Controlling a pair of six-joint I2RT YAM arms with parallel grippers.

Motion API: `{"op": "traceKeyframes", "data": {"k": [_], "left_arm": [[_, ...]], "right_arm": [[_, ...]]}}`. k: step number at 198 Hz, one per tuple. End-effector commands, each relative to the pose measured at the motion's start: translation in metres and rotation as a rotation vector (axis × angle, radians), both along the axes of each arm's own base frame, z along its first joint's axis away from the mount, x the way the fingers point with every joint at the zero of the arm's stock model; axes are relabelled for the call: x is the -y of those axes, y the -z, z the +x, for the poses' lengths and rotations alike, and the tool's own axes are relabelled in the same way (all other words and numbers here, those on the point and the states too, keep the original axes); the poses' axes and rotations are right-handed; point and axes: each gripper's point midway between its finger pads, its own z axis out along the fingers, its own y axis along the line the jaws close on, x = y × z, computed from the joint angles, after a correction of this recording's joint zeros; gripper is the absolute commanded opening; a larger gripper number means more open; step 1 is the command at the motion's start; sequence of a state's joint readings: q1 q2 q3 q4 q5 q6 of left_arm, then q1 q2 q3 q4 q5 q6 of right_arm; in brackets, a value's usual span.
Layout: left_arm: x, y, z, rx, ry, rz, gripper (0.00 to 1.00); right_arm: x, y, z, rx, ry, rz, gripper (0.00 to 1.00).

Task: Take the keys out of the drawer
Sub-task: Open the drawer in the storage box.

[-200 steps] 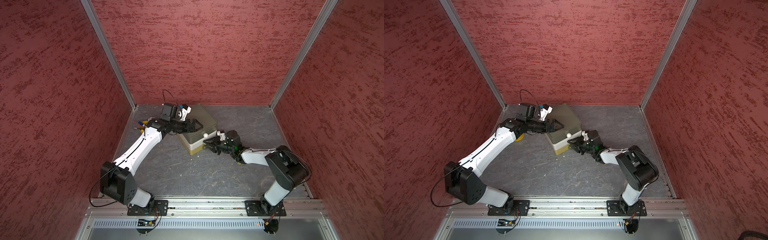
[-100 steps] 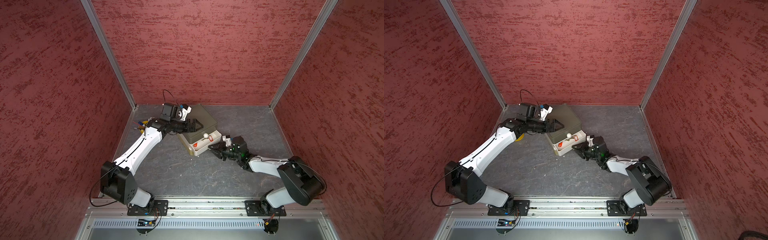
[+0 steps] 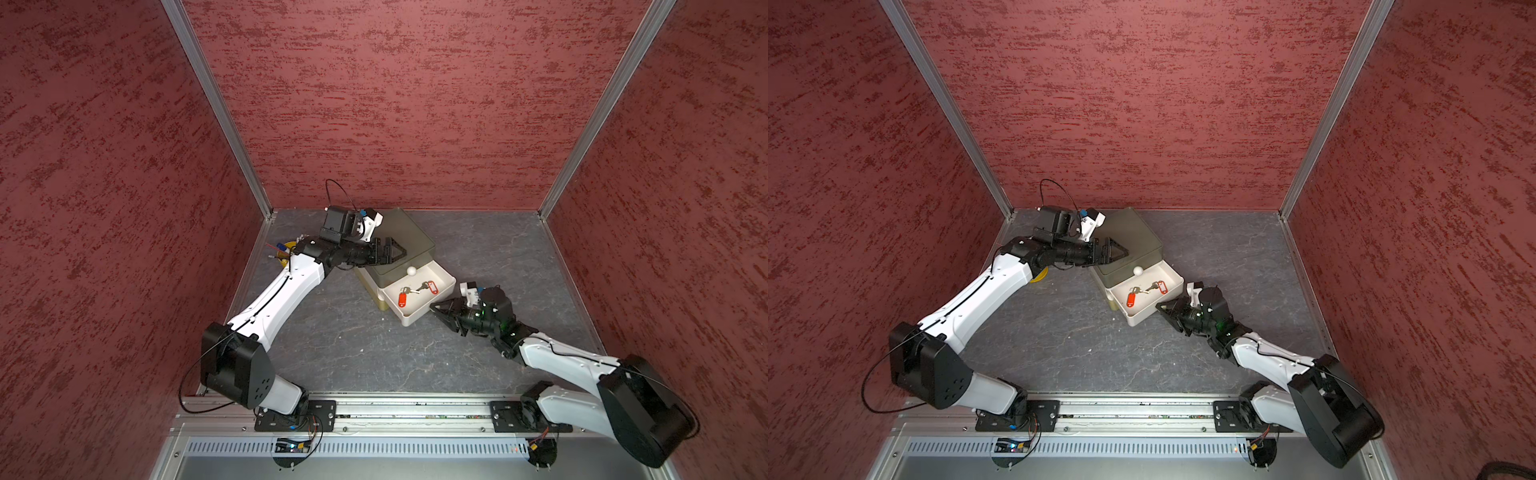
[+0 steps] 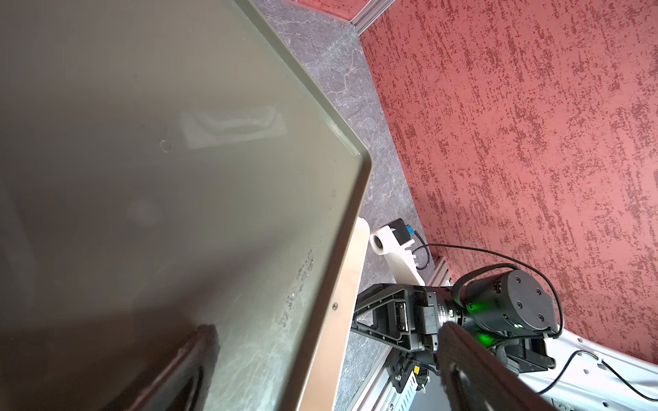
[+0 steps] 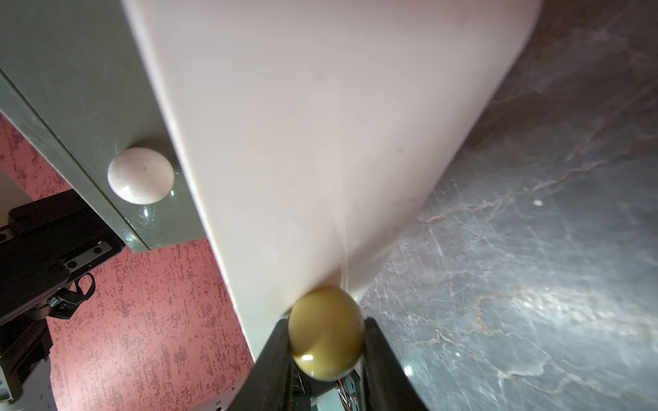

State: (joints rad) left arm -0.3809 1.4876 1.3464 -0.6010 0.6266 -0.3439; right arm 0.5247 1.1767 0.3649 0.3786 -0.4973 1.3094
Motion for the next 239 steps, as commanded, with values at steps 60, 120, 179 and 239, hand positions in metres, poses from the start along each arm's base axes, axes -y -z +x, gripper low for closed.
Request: {"op": "traceKeyframes", "data": {"k": [60, 120, 179, 239], "left_arm": [[-0.006, 0.041, -0.008, -0.132, -0.020, 0.070, 1.00], [-0.006, 0.042, -0.007, -0.133, -0.020, 0.073, 1.00], [-0.005, 0.042, -0.006, -0.136, -0.019, 0.069, 1.00], [-0.003, 0.046, -0.005, -0.143, -0.016, 0.073, 1.00]], "right_arm": [[0.012, -0.010, -0.006, 0.066, 0.025, -0.005, 0.27], [0.016, -0.007, -0.015, 0.058, 0.010, -0.027, 0.27], [0.019, 0.000, -0.023, 0.043, 0.009, -0.025, 0.26], [0.024, 0.007, -0.030, 0.032, 0.024, -0.030, 0.26]]}}
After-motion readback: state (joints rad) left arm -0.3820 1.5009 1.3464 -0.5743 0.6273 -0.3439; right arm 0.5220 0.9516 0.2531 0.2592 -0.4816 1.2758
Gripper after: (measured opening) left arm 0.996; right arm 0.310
